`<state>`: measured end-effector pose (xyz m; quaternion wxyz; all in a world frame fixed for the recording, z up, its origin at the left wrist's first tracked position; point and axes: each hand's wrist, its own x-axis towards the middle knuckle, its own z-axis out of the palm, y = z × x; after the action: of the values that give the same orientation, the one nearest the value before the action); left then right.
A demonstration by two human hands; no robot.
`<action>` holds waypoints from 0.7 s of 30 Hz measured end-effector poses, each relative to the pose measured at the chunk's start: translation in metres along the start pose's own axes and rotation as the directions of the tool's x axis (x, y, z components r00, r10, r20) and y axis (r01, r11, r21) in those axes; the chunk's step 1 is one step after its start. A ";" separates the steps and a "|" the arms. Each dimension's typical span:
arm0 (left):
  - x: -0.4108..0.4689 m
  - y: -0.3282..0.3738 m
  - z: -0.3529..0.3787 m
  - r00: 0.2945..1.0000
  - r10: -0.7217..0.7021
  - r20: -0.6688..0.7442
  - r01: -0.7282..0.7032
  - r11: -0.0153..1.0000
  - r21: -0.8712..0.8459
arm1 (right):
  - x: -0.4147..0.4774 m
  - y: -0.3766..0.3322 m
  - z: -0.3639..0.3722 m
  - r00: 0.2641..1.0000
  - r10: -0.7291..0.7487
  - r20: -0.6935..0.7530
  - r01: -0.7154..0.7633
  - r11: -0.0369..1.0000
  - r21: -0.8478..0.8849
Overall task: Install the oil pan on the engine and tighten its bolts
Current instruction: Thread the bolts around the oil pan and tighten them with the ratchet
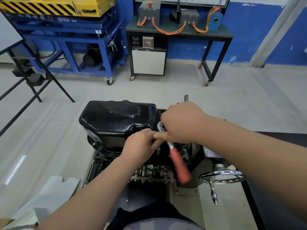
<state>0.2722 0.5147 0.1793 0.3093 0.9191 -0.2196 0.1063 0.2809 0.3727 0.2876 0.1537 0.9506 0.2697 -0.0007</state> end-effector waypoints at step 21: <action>0.014 -0.001 0.000 0.979 0.111 0.168 -0.145 0.969 0.201 | 0.003 0.014 -0.003 0.985 -0.172 0.035 0.173 0.984 -0.039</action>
<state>0.2846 0.5107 0.1838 0.1840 0.9362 -0.2895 0.0770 0.2905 0.3645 0.2943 0.1773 0.9201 0.3485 -0.0230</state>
